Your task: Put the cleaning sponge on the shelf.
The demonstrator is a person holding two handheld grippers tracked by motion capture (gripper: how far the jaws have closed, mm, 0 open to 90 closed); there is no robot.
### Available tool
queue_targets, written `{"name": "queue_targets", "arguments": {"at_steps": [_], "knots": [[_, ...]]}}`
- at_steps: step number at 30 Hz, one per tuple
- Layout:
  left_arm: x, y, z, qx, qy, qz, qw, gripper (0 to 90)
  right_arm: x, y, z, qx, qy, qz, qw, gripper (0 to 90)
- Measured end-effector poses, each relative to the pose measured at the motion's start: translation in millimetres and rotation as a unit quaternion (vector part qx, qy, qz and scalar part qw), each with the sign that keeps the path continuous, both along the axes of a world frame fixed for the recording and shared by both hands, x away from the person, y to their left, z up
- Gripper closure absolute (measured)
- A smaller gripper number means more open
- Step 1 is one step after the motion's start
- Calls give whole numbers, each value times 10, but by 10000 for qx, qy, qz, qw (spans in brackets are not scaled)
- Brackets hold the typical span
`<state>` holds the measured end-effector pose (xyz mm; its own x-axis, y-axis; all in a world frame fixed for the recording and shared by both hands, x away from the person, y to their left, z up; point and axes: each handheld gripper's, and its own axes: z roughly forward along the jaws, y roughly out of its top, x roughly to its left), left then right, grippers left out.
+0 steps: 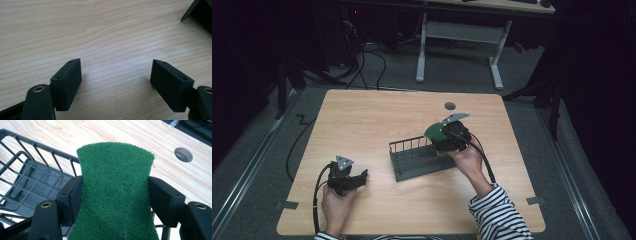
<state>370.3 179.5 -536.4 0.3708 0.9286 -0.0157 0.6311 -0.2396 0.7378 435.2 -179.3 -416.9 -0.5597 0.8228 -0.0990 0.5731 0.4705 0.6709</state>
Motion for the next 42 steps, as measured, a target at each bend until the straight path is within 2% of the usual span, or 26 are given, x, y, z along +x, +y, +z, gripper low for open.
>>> {"name": "queue_targets", "arguments": {"at_steps": [17, 25, 35, 37, 42], "knots": [[0, 1, -1, -13, -7, 4, 10000, 255, -42, 33, -23, -234, -88, 26, 9997, 316], [0, 1, 0, -5, -2, -1, 10000, 255, -55, 18, -21, -215, -51, 25, 9998, 315], [0, 1, -1, -15, -7, 4, 10000, 255, -76, 42, -11, -229, -343, -47, 9991, 319], [0, 1, -1, -13, -7, 4, 10000, 256, -78, 34, 10, -147, -345, -62, 9993, 318], [0, 2, -1, -18, -7, 4, 10000, 256, -54, 25, -28, -217, -240, -61, 9995, 318]]}}
